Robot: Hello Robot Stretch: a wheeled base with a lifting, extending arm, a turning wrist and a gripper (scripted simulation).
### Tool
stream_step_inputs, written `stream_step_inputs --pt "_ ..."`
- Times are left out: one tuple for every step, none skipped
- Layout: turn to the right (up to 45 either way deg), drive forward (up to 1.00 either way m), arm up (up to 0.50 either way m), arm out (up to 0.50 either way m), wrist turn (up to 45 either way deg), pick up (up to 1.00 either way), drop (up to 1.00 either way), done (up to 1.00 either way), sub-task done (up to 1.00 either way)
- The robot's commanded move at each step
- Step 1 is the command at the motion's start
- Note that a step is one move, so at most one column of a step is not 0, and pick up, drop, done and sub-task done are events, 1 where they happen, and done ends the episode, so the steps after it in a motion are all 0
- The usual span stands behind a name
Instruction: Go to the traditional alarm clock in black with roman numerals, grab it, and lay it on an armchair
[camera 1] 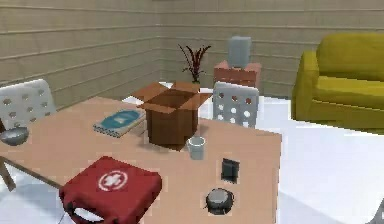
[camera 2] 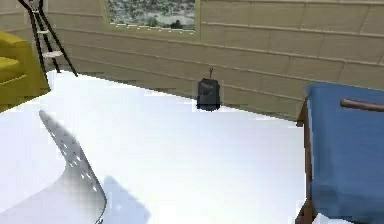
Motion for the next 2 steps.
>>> stream_step_inputs --pt "-45.0 0.0 0.0 0.0 0.0 0.0 0.0 0.0 0.0" --pt "-33.0 0.0 0.0 0.0 0.0 0.0 0.0 0.0 0.0"
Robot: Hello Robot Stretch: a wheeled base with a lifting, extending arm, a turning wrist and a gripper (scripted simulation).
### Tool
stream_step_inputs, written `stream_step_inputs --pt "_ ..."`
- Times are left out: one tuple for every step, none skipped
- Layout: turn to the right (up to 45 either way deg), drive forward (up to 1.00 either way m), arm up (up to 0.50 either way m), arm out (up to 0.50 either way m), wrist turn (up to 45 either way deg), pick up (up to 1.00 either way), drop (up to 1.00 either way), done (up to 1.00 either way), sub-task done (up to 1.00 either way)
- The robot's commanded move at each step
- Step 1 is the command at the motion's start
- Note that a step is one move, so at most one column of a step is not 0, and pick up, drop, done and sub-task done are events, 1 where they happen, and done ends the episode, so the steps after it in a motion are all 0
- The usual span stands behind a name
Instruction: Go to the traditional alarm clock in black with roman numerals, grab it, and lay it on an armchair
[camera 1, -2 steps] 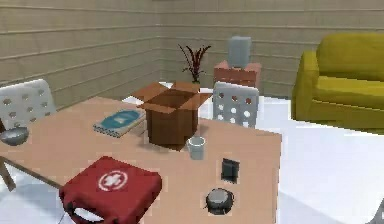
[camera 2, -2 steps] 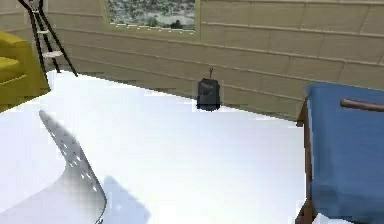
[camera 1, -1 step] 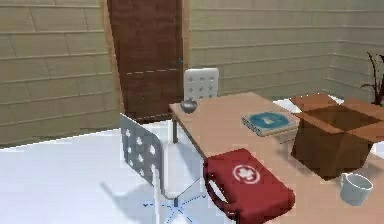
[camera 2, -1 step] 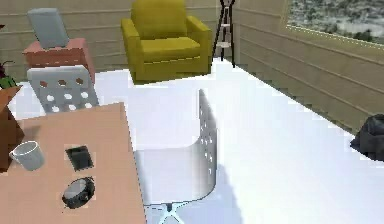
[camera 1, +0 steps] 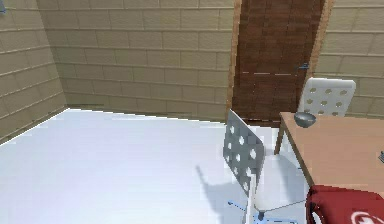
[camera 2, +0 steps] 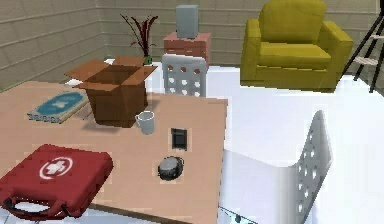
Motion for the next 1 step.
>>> stream_step_inputs --pt "0.0 0.0 0.5 0.0 0.0 0.0 0.0 0.0 0.0"
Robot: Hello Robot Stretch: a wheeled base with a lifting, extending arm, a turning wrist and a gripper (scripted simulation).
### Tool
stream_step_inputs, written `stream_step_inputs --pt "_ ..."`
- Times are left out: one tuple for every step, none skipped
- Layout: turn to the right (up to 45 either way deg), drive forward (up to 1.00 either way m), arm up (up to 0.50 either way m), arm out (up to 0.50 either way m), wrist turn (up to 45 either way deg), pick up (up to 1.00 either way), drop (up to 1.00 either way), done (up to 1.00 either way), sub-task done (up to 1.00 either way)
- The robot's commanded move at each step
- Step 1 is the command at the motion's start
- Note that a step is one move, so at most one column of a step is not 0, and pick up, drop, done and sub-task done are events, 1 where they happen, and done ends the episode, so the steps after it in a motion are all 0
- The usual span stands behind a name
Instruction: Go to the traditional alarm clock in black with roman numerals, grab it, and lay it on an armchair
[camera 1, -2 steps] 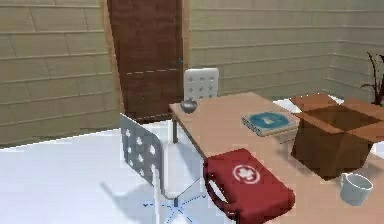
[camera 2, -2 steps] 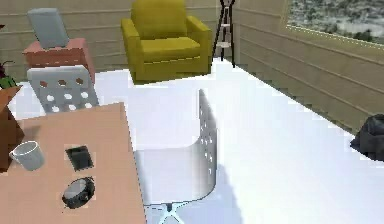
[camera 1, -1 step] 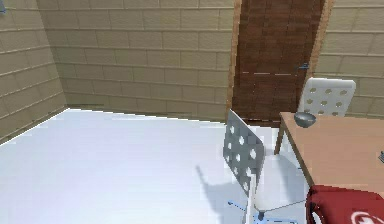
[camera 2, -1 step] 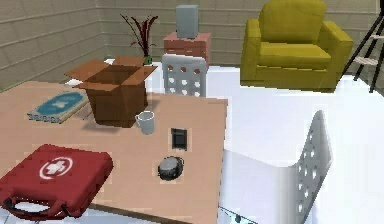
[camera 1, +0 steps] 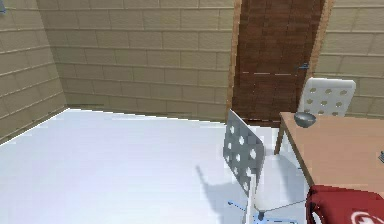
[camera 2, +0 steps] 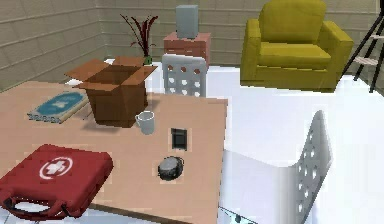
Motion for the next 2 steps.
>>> stream_step_inputs --pt "0.0 0.0 0.38 0.0 0.0 0.0 0.0 0.0 0.0" --pt "0.0 0.0 0.0 0.22 0.0 0.0 0.0 0.0 0.0"
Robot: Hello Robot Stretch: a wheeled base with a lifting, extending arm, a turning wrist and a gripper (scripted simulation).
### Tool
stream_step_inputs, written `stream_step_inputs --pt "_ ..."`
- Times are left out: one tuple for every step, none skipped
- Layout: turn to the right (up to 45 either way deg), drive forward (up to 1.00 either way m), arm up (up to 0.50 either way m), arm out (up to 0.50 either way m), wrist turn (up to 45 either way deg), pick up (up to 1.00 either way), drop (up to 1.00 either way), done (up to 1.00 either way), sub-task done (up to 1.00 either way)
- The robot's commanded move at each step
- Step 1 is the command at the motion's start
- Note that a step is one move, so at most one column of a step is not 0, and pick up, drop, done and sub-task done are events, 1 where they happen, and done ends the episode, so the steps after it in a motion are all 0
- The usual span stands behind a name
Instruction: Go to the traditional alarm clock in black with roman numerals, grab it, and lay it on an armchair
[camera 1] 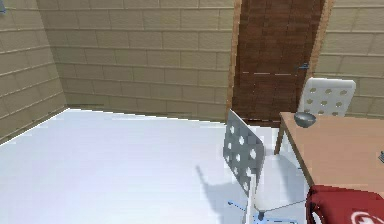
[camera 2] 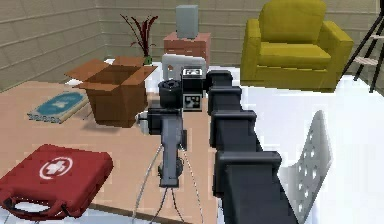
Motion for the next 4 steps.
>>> stream_step_inputs --pt "0.0 0.0 0.0 0.0 45.0 0.0 0.0 0.0 0.0" --pt "0.0 0.0 0.0 0.0 45.0 0.0 0.0 0.0 0.0" --pt "0.0 0.0 0.0 0.0 45.0 0.0 0.0 0.0 0.0" --pt "0.0 0.0 0.0 0.0 33.0 0.0 0.0 0.0 0.0"
